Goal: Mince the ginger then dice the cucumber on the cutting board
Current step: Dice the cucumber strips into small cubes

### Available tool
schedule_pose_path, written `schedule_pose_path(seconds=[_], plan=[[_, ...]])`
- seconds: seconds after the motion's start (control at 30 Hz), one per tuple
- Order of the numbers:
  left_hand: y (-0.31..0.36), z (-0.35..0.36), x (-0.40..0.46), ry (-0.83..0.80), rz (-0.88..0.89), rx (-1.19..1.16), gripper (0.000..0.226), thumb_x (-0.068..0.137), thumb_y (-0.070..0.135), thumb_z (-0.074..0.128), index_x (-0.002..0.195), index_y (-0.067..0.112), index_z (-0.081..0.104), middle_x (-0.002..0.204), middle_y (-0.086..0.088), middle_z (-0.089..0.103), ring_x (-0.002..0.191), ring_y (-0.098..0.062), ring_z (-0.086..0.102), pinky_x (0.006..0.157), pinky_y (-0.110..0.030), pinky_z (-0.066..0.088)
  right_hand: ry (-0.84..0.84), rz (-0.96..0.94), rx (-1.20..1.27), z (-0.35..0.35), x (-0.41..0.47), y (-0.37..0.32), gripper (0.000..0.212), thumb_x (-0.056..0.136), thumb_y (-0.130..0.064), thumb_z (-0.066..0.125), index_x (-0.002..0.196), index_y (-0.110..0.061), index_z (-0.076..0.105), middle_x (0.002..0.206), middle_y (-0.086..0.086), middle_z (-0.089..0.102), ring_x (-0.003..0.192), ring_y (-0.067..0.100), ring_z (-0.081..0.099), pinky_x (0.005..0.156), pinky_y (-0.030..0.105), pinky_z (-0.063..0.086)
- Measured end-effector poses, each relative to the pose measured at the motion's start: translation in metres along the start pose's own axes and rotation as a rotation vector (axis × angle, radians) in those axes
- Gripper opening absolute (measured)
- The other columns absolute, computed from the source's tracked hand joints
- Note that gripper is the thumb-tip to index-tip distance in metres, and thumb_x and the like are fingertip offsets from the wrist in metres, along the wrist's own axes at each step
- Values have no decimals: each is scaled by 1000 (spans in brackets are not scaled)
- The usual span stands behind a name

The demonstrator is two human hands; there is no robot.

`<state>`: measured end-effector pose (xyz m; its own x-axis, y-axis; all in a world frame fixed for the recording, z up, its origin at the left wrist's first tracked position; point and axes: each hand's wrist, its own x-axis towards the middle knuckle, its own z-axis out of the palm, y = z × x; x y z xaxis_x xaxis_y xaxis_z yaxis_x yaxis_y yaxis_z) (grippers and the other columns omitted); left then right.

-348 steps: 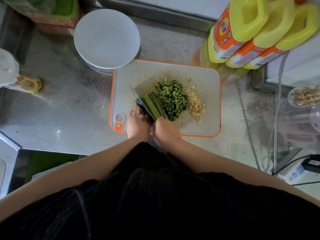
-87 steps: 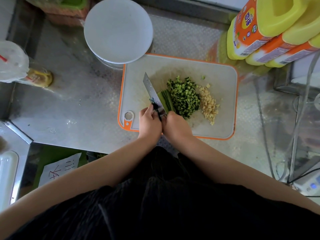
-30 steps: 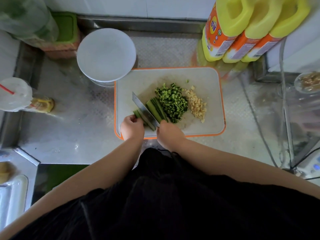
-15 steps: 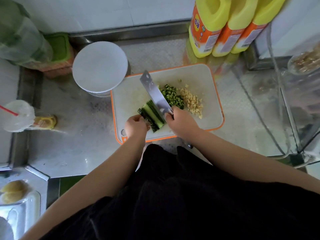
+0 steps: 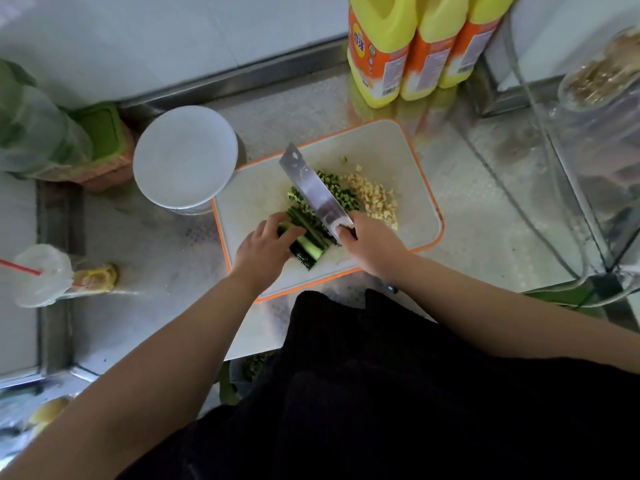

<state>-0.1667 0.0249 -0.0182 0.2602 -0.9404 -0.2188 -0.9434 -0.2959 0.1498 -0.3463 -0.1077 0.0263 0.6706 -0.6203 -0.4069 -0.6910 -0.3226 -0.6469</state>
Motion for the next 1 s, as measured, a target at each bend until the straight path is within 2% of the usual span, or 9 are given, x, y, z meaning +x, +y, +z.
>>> schedule_pose_path(seconds=[0.1,0.17,0.3,0.4,0.47,0.7,0.87,1.0], plan=[[-7,-4,9,-2,151,104,62,61,17,90,117,19,65,121,-14,56,96,-36,58,73,-46,54,-6,5,1,0,-2,5,28,100,-29,42,80,-9,39,62,4,43,53,20,40,48,32,23],[-9,-7,12,19,217,146,62,54,20,93,111,17,67,116,-13,59,94,-37,58,73,-45,53,-10,3,-2,1,-4,7,30,100,-29,42,78,-10,37,59,4,41,50,19,38,47,32,22],[-12,-7,14,49,275,148,60,53,24,93,107,17,67,112,-11,61,99,-37,58,79,-45,52,-13,11,-23,2,-5,10,29,100,-30,42,80,-9,41,59,3,43,51,19,42,48,32,24],[-14,-6,16,37,291,141,60,52,27,94,105,17,67,110,-9,61,100,-35,57,82,-44,52,-31,9,-29,1,-6,9,34,100,-28,42,69,-19,31,56,3,41,49,19,39,48,33,24],[-16,-7,18,36,311,141,60,50,28,94,103,17,67,108,-9,62,99,-34,56,82,-44,52,-35,6,-37,2,-7,9,37,100,-28,42,67,-21,27,56,3,41,49,19,38,49,33,24],[-19,-11,25,-8,362,155,57,47,29,95,95,16,67,98,-10,62,91,-34,59,78,-41,52,-34,-8,-47,3,-9,8,36,100,-29,43,68,-19,29,56,2,40,47,17,37,48,32,23],[-23,-14,28,-39,446,168,48,53,31,93,87,13,66,90,-9,61,78,-30,58,68,-37,51,-25,-10,-44,5,-8,10,33,100,-28,43,72,-15,33,55,2,40,48,19,37,49,33,24],[-37,-2,25,38,538,108,33,72,27,84,95,10,67,93,-9,63,78,-31,59,64,-37,53,-24,-20,-53,6,-10,13,30,100,-29,44,78,-10,37,54,2,39,46,18,35,48,31,23]])
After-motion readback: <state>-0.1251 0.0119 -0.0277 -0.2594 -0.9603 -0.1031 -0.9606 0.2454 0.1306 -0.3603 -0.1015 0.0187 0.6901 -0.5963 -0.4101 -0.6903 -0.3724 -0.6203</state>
